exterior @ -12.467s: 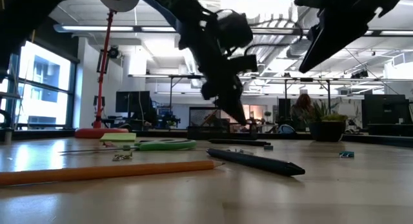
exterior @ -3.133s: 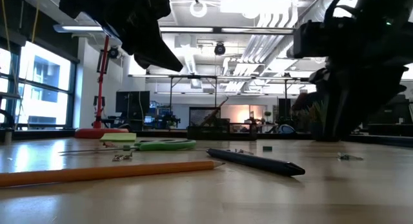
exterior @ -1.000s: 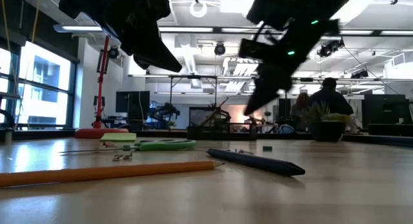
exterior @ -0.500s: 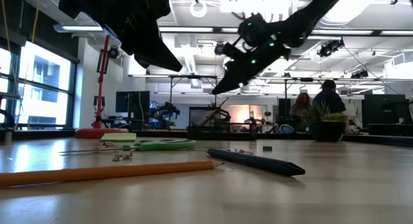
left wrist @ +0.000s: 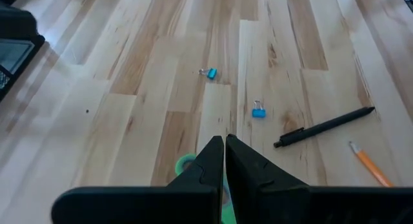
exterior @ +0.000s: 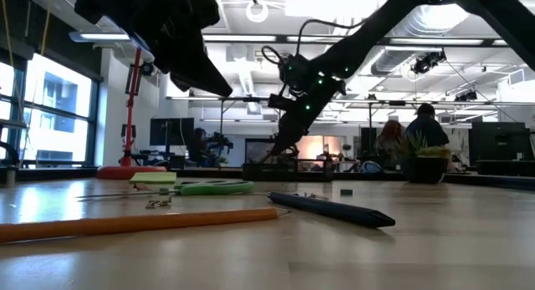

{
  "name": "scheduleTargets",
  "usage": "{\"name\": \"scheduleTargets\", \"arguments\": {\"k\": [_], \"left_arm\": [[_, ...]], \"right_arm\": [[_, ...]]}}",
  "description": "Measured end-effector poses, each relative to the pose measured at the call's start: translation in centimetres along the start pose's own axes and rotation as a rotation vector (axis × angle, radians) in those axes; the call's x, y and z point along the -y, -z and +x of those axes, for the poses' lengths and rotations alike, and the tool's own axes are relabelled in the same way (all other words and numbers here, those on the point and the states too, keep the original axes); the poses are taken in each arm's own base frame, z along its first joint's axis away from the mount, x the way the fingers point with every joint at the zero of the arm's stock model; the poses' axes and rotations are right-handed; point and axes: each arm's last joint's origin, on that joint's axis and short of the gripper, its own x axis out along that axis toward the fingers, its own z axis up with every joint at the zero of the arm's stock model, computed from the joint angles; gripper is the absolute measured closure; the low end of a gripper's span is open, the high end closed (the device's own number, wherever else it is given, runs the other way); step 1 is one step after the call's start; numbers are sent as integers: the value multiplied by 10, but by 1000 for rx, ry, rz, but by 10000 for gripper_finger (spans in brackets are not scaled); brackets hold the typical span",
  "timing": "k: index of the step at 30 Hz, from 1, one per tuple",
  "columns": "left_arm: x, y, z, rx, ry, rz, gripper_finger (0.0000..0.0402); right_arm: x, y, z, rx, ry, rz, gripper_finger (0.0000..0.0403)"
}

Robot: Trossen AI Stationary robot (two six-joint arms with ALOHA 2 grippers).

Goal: Pick and place office supplies into organizer
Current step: Put the bottom right blue binder clip into the desk organizer, then put the top blue binder clip into the desk organizer

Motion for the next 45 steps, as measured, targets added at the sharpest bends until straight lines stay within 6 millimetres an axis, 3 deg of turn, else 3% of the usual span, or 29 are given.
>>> {"name": "scheduleTargets", "arguments": {"k": [7, 16, 21, 24, 28, 35, 41, 45], "left_arm": [[0, 1, 0, -12, -1, -33, 396], [0, 2, 1, -21, 1, -32, 396], [0, 6, 1, -55, -5, -27, 396], [-1, 6, 1, -55, -5, -26, 396], [-1, 6, 1, -56, -5, -25, 396], [1, 11, 2, -55, 1, -21, 396], [1, 13, 3, -44, 17, -35, 396], [2, 12, 3, -30, 24, -35, 396]], "right_arm": [[11, 4, -1, 28, -46, 40, 330], [8, 7, -3, -11, -77, 59, 260], [-1, 3, -36, -100, -126, 66, 235], [-23, 4, -58, -199, -208, 50, 231], [-63, 7, -73, -257, -273, 39, 235], [-144, 30, -67, -381, -336, -42, 248], [-185, 39, -68, -426, -333, -66, 264], [-210, 36, -72, -380, -362, -243, 270]]}}
